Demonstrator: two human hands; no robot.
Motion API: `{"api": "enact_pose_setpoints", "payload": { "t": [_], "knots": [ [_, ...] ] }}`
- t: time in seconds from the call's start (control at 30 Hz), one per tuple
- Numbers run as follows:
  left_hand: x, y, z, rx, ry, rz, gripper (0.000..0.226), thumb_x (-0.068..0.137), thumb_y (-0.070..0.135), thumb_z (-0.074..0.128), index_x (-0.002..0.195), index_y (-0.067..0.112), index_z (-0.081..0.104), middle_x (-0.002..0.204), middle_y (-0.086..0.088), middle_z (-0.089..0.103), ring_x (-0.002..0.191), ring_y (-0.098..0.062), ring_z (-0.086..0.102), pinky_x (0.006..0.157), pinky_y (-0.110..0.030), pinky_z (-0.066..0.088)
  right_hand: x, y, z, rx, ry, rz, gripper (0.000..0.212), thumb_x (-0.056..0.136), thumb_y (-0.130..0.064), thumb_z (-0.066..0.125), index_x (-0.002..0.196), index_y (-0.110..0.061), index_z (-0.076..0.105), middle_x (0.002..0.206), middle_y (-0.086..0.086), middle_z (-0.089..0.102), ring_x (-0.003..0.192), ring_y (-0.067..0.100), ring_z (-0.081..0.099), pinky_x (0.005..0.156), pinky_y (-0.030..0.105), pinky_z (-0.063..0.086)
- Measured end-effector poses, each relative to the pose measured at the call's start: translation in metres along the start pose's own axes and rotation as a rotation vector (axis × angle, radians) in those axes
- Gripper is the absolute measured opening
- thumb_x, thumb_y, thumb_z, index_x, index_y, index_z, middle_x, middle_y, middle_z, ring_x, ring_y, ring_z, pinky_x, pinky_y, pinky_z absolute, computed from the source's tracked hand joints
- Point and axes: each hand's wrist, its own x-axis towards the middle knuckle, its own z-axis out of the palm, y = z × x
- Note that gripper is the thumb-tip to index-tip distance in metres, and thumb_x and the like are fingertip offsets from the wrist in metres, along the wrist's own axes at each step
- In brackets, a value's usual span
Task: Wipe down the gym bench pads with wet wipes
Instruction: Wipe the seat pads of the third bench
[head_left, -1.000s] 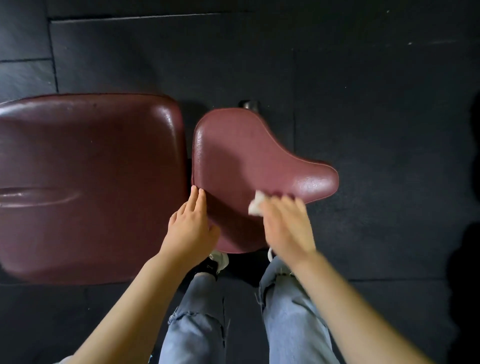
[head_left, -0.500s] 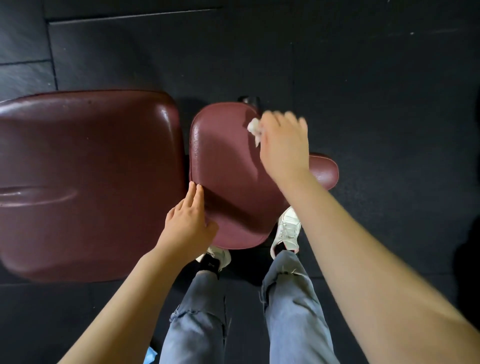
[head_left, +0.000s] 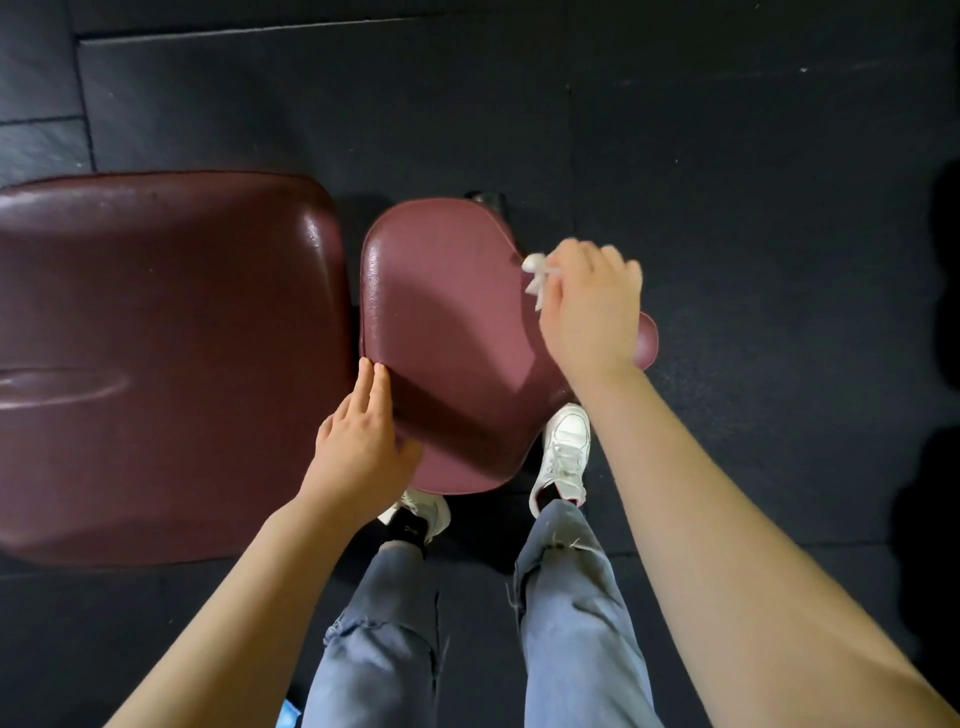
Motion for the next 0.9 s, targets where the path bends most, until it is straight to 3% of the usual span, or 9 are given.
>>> {"api": "enact_pose_setpoints", "payload": {
  "t": [0.1, 0.2, 0.37, 0.5, 0.6, 0.63, 0.77, 0.83, 0.9],
  "knots": [
    [0.002, 0.001, 0.0, -0.002, 0.002, -0.009, 0.088, 0.09, 0.026, 0.056, 0.158, 0.013, 0.002, 0.167, -0.005, -0.005, 0.151, -0.025, 0.012, 0.118, -0.041, 0.018, -0.006, 0.012, -0.003, 0.066, 0.062, 0.15, 0.008, 0.087, -0.008, 0.053, 0.09, -0.013, 0.059, 0.087, 0.003, 0.065, 0.082, 0.027, 0.054, 0.076, 0.039, 0.034],
    [0.002, 0.002, 0.002, 0.0, 0.017, -0.017, 0.088, 0.089, 0.025, 0.055, 0.158, 0.013, 0.003, 0.167, -0.005, -0.005, 0.151, -0.026, 0.012, 0.119, -0.042, 0.018, -0.068, 0.008, -0.005, 0.179, 0.147, 0.101, 0.017, 0.08, -0.001, 0.056, 0.087, -0.016, 0.06, 0.081, -0.002, 0.063, 0.076, 0.022, 0.05, 0.076, 0.037, 0.033],
    [0.003, 0.001, 0.003, 0.012, 0.019, -0.023, 0.088, 0.089, 0.026, 0.056, 0.158, 0.014, 0.003, 0.167, -0.005, -0.004, 0.151, -0.026, 0.013, 0.118, -0.042, 0.019, -0.127, 0.022, 0.003, 0.071, -0.03, -0.055, 0.024, 0.073, 0.003, 0.068, 0.082, -0.019, 0.065, 0.072, -0.002, 0.061, 0.068, 0.025, 0.05, 0.068, 0.036, 0.029],
    [0.003, -0.002, 0.003, 0.031, 0.02, -0.013, 0.087, 0.089, 0.025, 0.055, 0.158, 0.014, 0.004, 0.167, -0.005, -0.003, 0.151, -0.026, 0.014, 0.118, -0.042, 0.019, -0.078, 0.049, -0.011, 0.145, 0.171, 0.303, 0.029, 0.08, -0.001, 0.055, 0.076, -0.029, 0.049, 0.073, -0.006, 0.054, 0.067, 0.016, 0.037, 0.072, 0.029, 0.019],
    [0.001, 0.002, 0.004, 0.021, 0.034, -0.025, 0.088, 0.087, 0.023, 0.056, 0.158, 0.013, 0.006, 0.167, -0.007, -0.002, 0.15, -0.028, 0.016, 0.117, -0.043, 0.02, -0.051, 0.037, -0.013, 0.268, 0.296, 0.595, 0.023, 0.082, -0.003, 0.055, 0.082, -0.025, 0.049, 0.074, -0.006, 0.051, 0.074, 0.026, 0.053, 0.075, 0.032, 0.029],
    [0.0, 0.004, 0.004, 0.015, 0.038, -0.031, 0.088, 0.087, 0.023, 0.057, 0.158, 0.012, 0.006, 0.167, -0.007, -0.002, 0.15, -0.029, 0.017, 0.117, -0.043, 0.02, -0.049, 0.024, -0.012, 0.273, 0.289, 0.554, 0.021, 0.08, -0.003, 0.056, 0.083, -0.023, 0.054, 0.075, -0.002, 0.056, 0.075, 0.029, 0.056, 0.075, 0.034, 0.031],
    [0.002, 0.008, 0.004, 0.003, 0.027, -0.053, 0.088, 0.088, 0.026, 0.056, 0.158, 0.013, 0.004, 0.167, -0.006, -0.003, 0.149, -0.03, 0.017, 0.117, -0.044, 0.02, -0.065, -0.017, 0.002, 0.225, 0.08, -0.063, 0.029, 0.073, 0.002, 0.063, 0.092, -0.02, 0.064, 0.085, -0.001, 0.069, 0.073, 0.027, 0.054, 0.069, 0.035, 0.032],
    [0.001, 0.008, 0.002, 0.005, 0.018, -0.048, 0.087, 0.088, 0.025, 0.056, 0.158, 0.013, 0.004, 0.167, -0.006, -0.004, 0.149, -0.03, 0.017, 0.116, -0.044, 0.02, -0.067, 0.0, -0.002, 0.197, 0.071, -0.094, 0.026, 0.073, 0.002, 0.063, 0.09, -0.017, 0.065, 0.081, 0.001, 0.067, 0.072, 0.029, 0.054, 0.069, 0.037, 0.032],
    [0.0, 0.006, 0.001, 0.006, 0.021, -0.035, 0.085, 0.088, 0.023, 0.055, 0.158, 0.013, 0.006, 0.167, -0.007, -0.003, 0.149, -0.03, 0.019, 0.116, -0.044, 0.021, -0.068, 0.028, -0.008, 0.119, 0.162, 0.059, 0.021, 0.072, -0.001, 0.06, 0.084, -0.017, 0.064, 0.075, 0.002, 0.064, 0.07, 0.03, 0.054, 0.068, 0.033, 0.023]
  ]
}}
